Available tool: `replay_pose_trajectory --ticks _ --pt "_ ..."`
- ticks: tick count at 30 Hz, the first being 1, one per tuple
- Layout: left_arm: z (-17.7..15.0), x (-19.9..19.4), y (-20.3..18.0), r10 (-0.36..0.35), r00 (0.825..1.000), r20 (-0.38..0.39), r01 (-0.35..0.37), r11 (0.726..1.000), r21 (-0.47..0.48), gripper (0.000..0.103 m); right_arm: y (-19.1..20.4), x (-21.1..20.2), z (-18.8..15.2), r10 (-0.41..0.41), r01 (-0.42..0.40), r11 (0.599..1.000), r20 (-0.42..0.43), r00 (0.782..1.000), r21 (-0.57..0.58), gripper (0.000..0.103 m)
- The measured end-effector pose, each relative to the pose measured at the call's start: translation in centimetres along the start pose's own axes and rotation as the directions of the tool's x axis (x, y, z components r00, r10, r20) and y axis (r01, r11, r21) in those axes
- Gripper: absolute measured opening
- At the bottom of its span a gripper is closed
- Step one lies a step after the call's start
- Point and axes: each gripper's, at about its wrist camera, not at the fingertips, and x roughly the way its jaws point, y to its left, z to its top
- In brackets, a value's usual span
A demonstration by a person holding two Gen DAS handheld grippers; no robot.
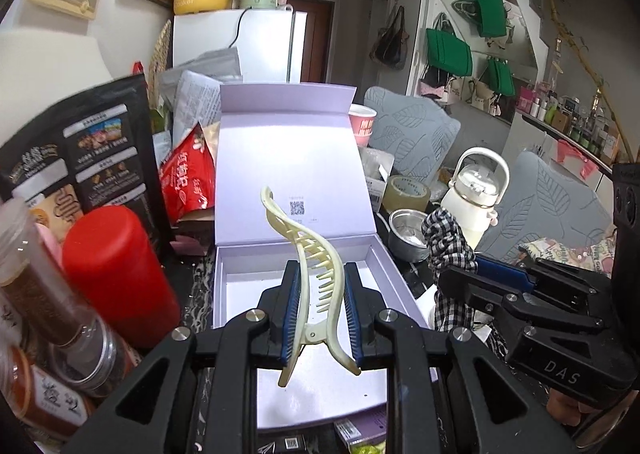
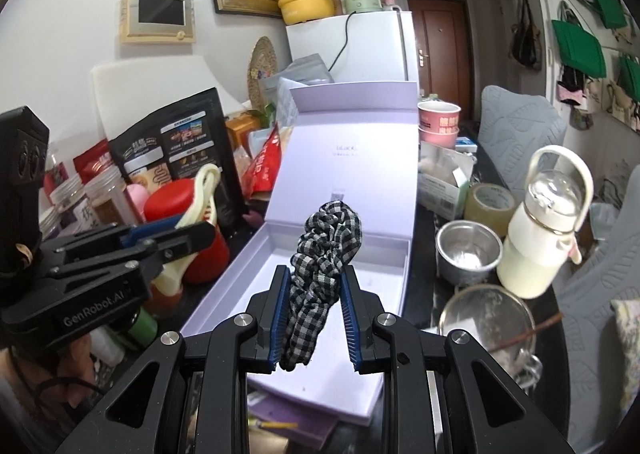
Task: Organize rigid objects
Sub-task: 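Carry the claw clip and gingham scrunchie into the lavender box with both grippers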
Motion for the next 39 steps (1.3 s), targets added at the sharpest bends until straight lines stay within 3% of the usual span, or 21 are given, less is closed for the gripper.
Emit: replay_pose_trajectory --ticks 12,23,39 --pt "-1.1 5.8 1.3 -0.024 0.990 -0.140 0.020 0.999 -0.033 0.021 -1.2 5.0 -0.4 0.018 -0.017 1.000 -0.089 0.996 0.022 0.025" --pt "-3.0 10.2 1.9 -0.019 0.963 -0.270 0.006 0.999 -0.046 0.021 -1.8 9.0 -2.3 0.015 -0.010 1.000 -0.196 0.980 0.027 0.025" --pt "-4.7 13.1 2.3 0.031 0.929 -0.368 -0.051 0.998 -0.044 0.021 -2.1 11.4 -3.5 0.003 0.004 1.000 -0.280 0.960 0.027 0.025"
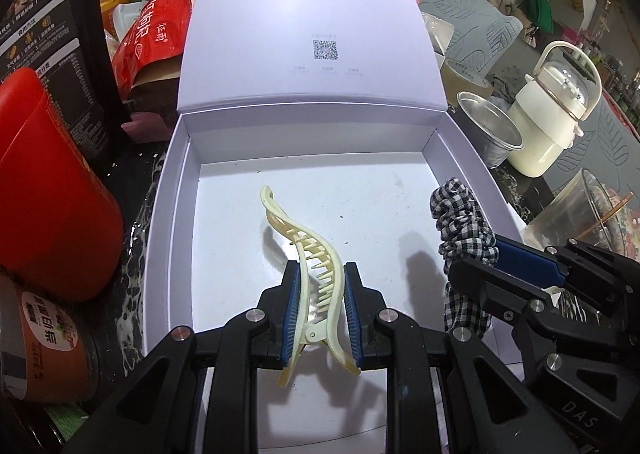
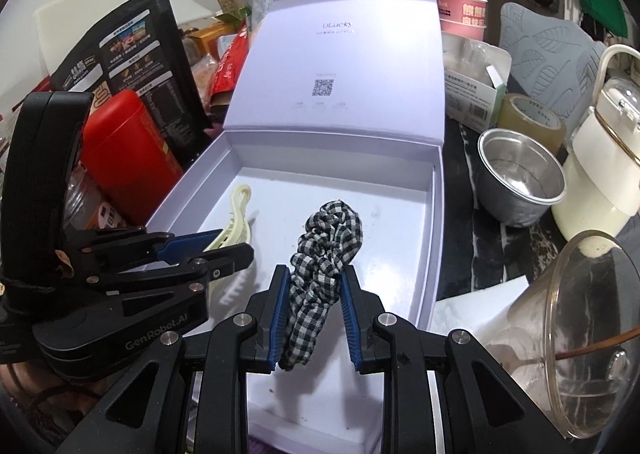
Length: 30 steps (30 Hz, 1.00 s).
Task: Organize rigid objects
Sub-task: 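Open both grippers to release the clip and scrunchie inside the box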
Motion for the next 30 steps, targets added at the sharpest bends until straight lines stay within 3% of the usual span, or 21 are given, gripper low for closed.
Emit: replay_pose_trajectory --ticks 11,22,25,30 --pt "0.3 -0.1 -0.3 0.028 0.999 -0.033 -0.027 1.000 0.003 0.021 -0.1 -0.4 0.2 -0.034 0.034 0.999 0.004 0.999 0.000 0.029" --pt "0.2 -1.7 -0.6 0.086 0.996 -0.001 -0.086 0.996 0.025 0.022 -0.3 -1.2 0.2 -0.064 0.064 0.998 0.011 0.998 0.014 0.031" --pt "0.3 -2.3 -0.7 0.090 0.996 0.009 -0.091 0.996 0.025 0.022 -0.3 -1.6 0.3 -0.068 0.068 0.997 0.018 0.997 0.019 0.037" --pt "0.5 -3.4 -0.8 0.097 0.995 0.032 -0.097 0.995 0.022 0.022 -0.1 -2.7 0.3 -0.075 0.075 0.997 0.037 0.996 0.018 0.037"
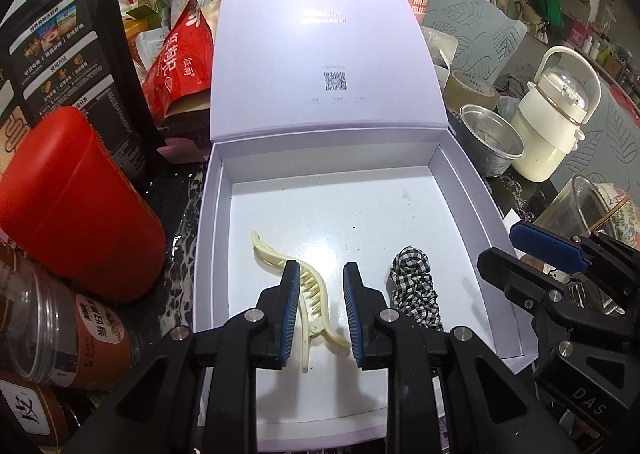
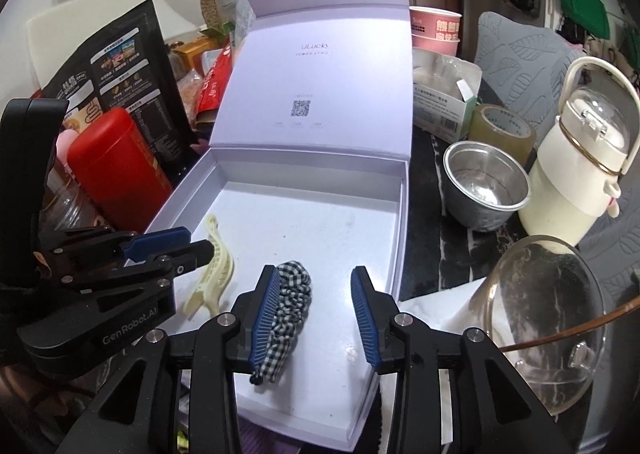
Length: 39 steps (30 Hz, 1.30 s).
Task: Organize rigid objects
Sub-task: 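Open both grippers to release the clip and scrunchie inside the box, then withdraw both grippers from the box back over the table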
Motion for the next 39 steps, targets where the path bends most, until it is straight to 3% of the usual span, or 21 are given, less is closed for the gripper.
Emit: replay_pose_trajectory --ticks 16,39 --pt "-0.3 -5.9 -0.7 0.008 0.995 0.103 -0.009 1.000 0.012 0.022 1.3 -5.1 0.1 -0.015 0.017 1.000 0.089 0.996 -0.017 0.037" --pt "-4.3 -15.4 -0.8 0.013 0.964 0.264 -0.015 1.000 0.005 0.022 4.9 -13.7 -2.5 -0.017 0.032 0.998 0.233 0.972 -0.060 0.043"
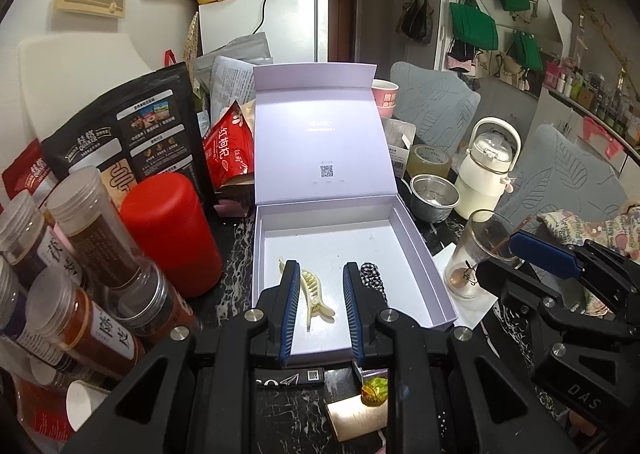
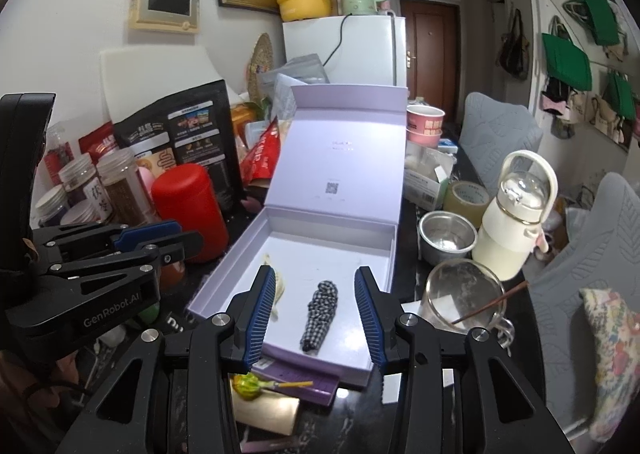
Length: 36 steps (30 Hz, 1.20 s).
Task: Organize rigid objects
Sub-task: 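Withdraw both grippers from the box back over the table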
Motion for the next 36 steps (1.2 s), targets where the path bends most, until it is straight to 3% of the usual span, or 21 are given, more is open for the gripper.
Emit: replay_pose_trajectory --ticks 16,36 --pt "-2.6 -4.6 0.3 0.010 0.998 0.056 -0.010 1.000 0.004 0.022 2.3 -4.0 -1.7 -0.002 0.003 1.000 0.046 0.999 -0.026 0.047" --pt "-8.6 -7.3 0.9 0.012 0.999 0.035 -0.010 0.999 -0.031 0.022 3.3 -7.1 -6.5 -0.031 0.031 1.000 0.031 0.999 0.002 0.055"
